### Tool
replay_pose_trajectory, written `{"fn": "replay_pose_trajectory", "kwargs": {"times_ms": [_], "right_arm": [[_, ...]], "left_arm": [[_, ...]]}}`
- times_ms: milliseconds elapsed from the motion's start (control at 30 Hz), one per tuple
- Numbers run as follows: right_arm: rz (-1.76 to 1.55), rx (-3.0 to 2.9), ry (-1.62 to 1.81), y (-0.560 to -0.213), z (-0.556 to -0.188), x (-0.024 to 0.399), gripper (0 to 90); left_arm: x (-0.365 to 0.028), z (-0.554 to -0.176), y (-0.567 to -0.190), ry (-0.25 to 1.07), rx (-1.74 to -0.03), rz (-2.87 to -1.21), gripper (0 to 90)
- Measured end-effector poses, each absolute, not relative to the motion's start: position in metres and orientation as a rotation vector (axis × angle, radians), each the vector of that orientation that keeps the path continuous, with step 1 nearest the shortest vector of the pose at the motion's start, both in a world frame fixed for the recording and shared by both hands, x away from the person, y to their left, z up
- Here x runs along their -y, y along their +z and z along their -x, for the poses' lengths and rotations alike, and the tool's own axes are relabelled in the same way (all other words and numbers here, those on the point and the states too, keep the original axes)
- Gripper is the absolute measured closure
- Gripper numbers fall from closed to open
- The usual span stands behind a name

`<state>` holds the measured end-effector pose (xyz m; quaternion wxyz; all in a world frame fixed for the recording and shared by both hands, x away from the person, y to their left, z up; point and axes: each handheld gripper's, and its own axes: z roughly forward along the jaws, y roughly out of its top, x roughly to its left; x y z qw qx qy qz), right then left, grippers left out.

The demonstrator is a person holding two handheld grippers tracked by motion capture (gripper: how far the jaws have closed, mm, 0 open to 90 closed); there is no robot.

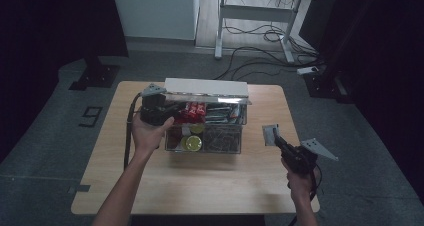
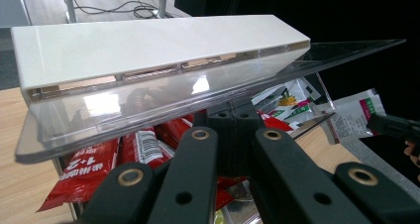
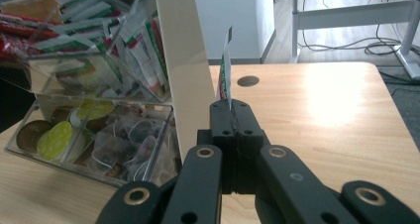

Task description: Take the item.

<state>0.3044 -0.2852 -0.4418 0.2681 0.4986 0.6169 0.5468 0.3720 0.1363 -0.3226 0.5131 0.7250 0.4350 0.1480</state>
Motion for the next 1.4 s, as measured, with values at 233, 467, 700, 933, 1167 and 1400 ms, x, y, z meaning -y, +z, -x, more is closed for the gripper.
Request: {"fn": "replay_pose_trajectory", "kwargs": {"times_ms": [233,467,700,933,1167,1400], "right_arm": [[-1.378,-1.691,1.454,-0.458,-0.307,0.284,89.4],[-1.415,-1.706,1.434,-0.472,-0.310,0.283,89.3],[-1.438,-1.729,1.406,-0.482,-0.313,0.283,89.3],[-1.459,-1.752,1.381,-0.492,-0.316,0.281,89.3],[-1.486,-1.796,1.341,-0.505,-0.320,0.280,89.2],[-1.514,-1.810,1.322,-0.513,-0.323,0.281,89.2]], "left_arm": [[-0.137,-0.372,-0.325,0.355,-1.050,-1.751,89.9],[-0.137,-0.373,-0.325,0.354,-1.051,-1.751,89.9],[-0.137,-0.372,-0.325,0.352,-1.052,-1.748,89.8],[-0.136,-0.373,-0.326,0.348,-1.049,-1.749,89.9],[-0.136,-0.373,-0.327,0.345,-1.050,-1.744,89.8],[-0.136,-0.373,-0.329,0.341,-1.052,-1.749,89.8]]}}
